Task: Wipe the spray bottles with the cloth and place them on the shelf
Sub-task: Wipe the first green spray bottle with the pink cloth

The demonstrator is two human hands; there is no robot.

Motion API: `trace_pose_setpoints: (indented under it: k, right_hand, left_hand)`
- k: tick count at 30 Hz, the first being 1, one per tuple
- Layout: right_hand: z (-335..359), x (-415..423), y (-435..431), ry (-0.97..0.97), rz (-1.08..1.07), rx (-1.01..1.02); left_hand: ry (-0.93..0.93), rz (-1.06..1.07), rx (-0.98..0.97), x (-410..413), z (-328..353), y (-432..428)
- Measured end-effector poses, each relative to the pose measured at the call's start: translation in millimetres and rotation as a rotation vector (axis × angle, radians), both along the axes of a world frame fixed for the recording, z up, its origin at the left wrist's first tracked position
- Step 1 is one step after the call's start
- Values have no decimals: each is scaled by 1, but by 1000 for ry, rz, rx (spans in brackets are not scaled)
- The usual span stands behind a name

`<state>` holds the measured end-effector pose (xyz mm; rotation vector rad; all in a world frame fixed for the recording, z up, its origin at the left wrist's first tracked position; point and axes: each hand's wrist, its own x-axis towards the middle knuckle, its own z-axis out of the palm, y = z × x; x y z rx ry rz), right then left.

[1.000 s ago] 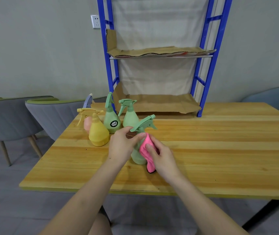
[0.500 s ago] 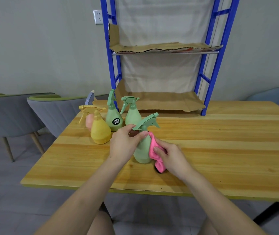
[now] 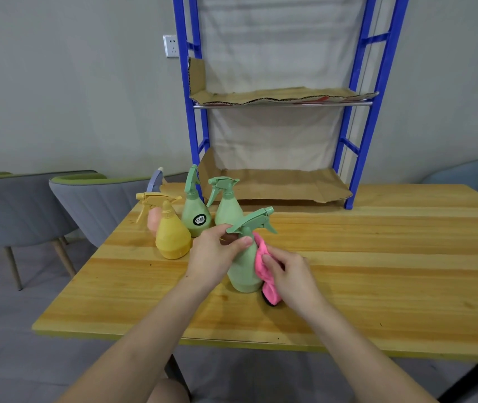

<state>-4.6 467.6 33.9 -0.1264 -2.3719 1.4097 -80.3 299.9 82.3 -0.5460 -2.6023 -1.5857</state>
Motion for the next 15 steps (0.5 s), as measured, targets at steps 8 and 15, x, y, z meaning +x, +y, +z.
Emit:
trace_pose_setpoints:
  k: [8,15]
  right_hand:
    - [-8,-3,15,-155,-22,241]
    - [10,-8,3,6,-19,-39]
  left_hand:
    - [-2,19,75,6,-8,4]
    - [-11,-25,136,8,-13,8]
